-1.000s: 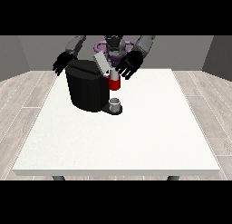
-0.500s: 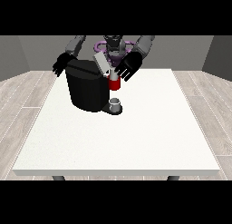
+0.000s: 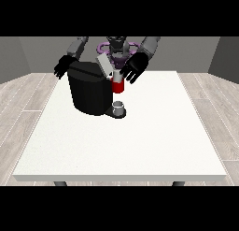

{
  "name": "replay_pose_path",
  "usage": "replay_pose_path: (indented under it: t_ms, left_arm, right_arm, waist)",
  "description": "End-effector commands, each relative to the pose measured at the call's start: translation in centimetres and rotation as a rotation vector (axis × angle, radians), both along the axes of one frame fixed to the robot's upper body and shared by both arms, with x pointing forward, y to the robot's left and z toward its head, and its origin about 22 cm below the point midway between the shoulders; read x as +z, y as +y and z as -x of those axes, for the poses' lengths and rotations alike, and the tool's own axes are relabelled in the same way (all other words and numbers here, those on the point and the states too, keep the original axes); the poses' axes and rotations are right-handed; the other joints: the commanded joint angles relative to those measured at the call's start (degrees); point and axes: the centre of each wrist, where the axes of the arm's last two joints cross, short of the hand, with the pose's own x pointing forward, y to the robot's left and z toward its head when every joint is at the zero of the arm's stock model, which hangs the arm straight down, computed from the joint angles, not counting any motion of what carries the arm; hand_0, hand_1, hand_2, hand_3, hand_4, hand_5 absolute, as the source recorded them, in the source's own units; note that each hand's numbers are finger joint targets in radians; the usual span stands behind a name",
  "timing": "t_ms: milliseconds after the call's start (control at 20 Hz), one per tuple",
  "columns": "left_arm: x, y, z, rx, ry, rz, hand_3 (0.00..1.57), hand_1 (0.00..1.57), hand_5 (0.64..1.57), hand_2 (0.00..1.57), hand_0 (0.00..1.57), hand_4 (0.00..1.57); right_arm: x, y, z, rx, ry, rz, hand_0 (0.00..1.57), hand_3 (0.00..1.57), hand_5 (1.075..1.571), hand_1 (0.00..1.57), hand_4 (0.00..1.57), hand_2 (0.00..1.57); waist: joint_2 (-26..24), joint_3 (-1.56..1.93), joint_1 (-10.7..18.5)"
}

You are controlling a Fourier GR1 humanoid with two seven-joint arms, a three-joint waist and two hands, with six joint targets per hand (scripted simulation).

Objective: Insert the coffee pod into the coffee machine and close the lid

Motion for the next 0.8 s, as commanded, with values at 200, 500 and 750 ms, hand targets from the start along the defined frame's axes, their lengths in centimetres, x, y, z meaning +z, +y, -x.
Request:
replay_pose_path:
  t_ms: [200, 500, 750]
  left_arm:
    - [-1.6, -1.3, 0.0, 0.001, 0.007, -0.038, 0.95, 1.06, 1.571, 1.12, 1.06, 0.36]
    - [-1.1, 0.7, 0.2, -0.055, 0.036, -0.137, 0.00, 0.00, 1.571, 0.00, 0.00, 0.00]
    - [-0.6, 0.6, 0.1, -0.040, 0.044, -0.156, 0.00, 0.00, 1.571, 0.00, 0.00, 0.00]
  right_arm:
    - [-0.2, -0.9, -0.1, -0.011, 0.031, 0.006, 0.00, 0.00, 1.571, 0.00, 0.45, 0.00]
    - [-0.9, 0.8, 0.5, -0.025, 0.024, 0.007, 0.00, 0.00, 1.571, 0.00, 0.35, 0.00]
    - [0.9, 0.0, -0.7, -0.004, 0.008, -0.001, 0.00, 0.00, 1.571, 0.00, 0.39, 0.00]
  waist:
    - [-1.18, -0.11, 0.32]
    - [-0.34, -0.12, 0.62]
    - [0.05, -0.11, 0.81]
